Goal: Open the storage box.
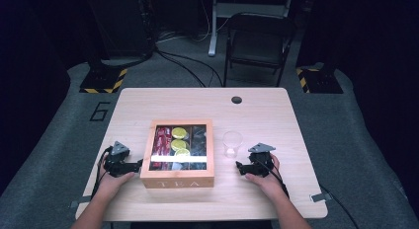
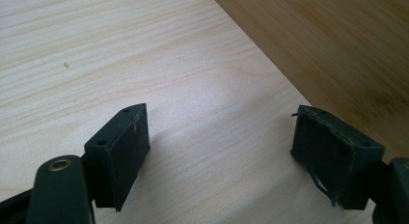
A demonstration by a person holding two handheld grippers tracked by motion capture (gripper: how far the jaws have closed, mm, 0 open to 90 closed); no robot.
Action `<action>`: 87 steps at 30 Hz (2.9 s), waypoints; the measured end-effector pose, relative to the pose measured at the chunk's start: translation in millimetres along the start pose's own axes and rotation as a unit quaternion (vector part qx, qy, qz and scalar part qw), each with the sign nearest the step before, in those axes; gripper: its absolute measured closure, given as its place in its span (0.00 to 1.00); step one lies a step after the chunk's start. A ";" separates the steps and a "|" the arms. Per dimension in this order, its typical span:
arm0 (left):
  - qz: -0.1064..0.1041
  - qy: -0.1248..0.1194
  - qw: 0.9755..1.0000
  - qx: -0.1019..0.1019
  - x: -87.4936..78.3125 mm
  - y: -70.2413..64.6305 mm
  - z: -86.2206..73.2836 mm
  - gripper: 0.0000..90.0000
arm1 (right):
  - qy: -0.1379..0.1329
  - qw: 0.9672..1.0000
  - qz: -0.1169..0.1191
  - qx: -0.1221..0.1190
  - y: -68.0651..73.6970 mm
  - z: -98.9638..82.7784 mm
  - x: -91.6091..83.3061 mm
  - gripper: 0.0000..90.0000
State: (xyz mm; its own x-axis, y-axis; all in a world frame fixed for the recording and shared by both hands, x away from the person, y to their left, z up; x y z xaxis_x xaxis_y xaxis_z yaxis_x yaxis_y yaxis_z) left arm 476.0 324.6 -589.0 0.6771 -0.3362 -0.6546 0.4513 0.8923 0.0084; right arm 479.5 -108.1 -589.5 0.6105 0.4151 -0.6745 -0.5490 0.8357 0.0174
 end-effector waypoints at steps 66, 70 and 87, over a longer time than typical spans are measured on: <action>-0.045 -0.021 0.997 -0.063 -61.0 -22.8 40.2 0.51 | -0.030 0.995 0.087 -0.042 49.0 51.8 -80.1 0.73; -0.050 -0.023 0.997 -0.055 -61.7 -26.3 42.2 0.51 | -0.038 0.992 0.107 -0.050 66.3 61.1 -89.0 0.75; -0.046 -0.029 0.998 -0.027 -57.9 -29.0 41.2 0.51 | -0.027 0.980 0.171 -0.102 124.6 42.6 -84.6 0.87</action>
State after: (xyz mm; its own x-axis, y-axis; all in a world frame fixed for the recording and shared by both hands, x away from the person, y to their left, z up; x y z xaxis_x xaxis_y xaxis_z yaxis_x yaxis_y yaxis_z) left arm 447.7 305.8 -520.3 0.6672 -0.4328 -0.6062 0.4817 0.8715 -0.0921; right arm 383.8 -23.8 -498.8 0.3971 0.6816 -0.6146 -0.8265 0.5568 0.0835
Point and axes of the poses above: each handheld gripper's, and its own axes: x roughly forward along the jaws, z roughly out of its top, y roughly to its left, the point moved 9 cm from there along x, roughly forward along the jaws, and after that the axes turned 1 degree about z, right-handed, at the moved point
